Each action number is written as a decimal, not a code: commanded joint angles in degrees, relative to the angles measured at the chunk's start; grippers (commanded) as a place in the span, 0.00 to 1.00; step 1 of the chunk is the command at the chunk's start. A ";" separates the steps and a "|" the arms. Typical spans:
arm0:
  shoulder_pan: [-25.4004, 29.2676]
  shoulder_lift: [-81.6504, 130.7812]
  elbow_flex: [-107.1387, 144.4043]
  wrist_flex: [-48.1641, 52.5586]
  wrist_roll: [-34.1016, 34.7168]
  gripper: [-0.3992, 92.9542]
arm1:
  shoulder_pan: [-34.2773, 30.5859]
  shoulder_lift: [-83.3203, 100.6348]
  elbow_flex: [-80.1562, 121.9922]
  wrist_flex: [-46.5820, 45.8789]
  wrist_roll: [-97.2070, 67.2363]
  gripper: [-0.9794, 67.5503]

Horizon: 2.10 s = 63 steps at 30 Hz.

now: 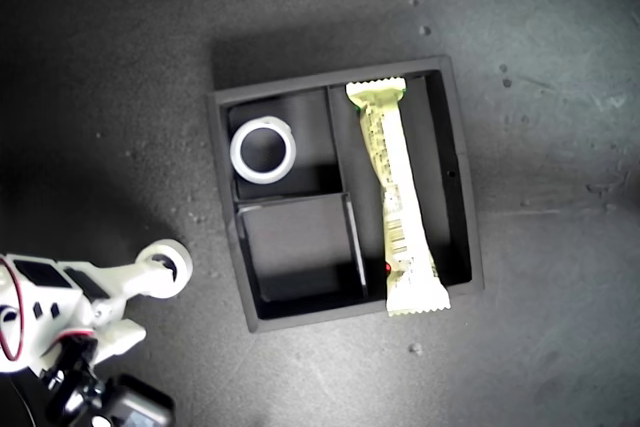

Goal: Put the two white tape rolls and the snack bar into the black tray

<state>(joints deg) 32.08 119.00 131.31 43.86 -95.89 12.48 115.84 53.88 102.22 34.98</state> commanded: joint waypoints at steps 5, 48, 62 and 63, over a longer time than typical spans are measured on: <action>0.88 0.97 1.05 -2.64 -1.05 0.22 | -0.53 1.58 -0.35 -1.41 0.62 0.29; -7.12 -14.41 -9.32 14.59 -1.32 0.17 | -8.88 2.02 10.55 -10.37 1.23 0.28; -11.07 -12.66 -26.63 33.75 4.83 0.02 | -4.57 4.13 8.88 -5.27 9.93 0.13; -11.69 -12.57 -32.78 38.58 6.86 0.01 | -3.87 6.77 10.46 -5.27 12.30 0.10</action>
<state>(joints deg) 22.24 103.27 112.76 71.28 -93.16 6.86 118.39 65.13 95.62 42.45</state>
